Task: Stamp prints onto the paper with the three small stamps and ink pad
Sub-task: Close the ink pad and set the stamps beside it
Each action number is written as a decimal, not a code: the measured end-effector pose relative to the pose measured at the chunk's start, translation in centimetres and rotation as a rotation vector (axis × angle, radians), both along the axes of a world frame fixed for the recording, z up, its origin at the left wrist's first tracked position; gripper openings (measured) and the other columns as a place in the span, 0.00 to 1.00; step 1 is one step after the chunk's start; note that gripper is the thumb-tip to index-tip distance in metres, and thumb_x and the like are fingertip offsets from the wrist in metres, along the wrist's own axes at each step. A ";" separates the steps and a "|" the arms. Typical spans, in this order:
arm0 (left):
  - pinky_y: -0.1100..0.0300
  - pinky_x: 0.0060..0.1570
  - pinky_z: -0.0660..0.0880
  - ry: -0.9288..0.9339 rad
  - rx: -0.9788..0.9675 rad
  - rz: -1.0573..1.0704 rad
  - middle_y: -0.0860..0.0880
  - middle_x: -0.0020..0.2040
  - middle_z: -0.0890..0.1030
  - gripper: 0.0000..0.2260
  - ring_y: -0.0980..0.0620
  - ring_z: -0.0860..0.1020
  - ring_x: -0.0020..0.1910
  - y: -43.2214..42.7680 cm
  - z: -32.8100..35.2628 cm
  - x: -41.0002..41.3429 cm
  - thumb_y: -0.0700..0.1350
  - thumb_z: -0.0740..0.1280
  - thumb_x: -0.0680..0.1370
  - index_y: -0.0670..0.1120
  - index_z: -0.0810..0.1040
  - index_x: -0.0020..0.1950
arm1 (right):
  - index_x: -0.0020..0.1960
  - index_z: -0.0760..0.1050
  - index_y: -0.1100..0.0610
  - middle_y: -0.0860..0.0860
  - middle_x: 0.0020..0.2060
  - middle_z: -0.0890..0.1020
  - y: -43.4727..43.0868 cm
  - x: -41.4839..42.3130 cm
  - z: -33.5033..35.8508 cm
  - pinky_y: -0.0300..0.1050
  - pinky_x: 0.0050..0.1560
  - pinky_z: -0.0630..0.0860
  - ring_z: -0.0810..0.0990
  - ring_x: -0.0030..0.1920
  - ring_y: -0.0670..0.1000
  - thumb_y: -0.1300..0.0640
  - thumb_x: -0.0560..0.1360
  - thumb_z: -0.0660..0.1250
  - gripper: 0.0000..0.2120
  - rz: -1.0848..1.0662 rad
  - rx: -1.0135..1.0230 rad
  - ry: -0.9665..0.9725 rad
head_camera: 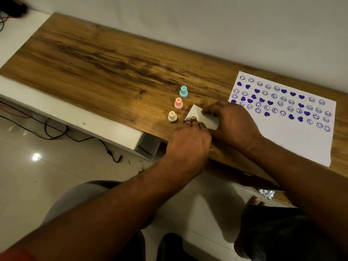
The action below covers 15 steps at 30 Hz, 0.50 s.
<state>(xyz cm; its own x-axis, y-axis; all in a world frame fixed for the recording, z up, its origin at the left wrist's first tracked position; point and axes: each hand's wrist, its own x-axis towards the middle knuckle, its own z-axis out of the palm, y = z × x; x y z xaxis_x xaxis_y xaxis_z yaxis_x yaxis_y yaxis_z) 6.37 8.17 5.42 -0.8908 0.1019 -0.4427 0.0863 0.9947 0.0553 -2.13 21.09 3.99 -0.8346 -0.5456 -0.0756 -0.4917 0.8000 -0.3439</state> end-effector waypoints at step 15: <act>0.43 0.76 0.65 -0.029 -0.033 0.007 0.37 0.85 0.51 0.41 0.39 0.54 0.83 -0.6 -0.1 -0.4 0.59 0.66 0.83 0.40 0.50 0.84 | 0.74 0.77 0.46 0.49 0.70 0.78 0.1 -0.1 -0.6 0.51 0.62 0.77 0.76 0.68 0.54 0.42 0.76 0.75 0.28 0.075 0.086 0.051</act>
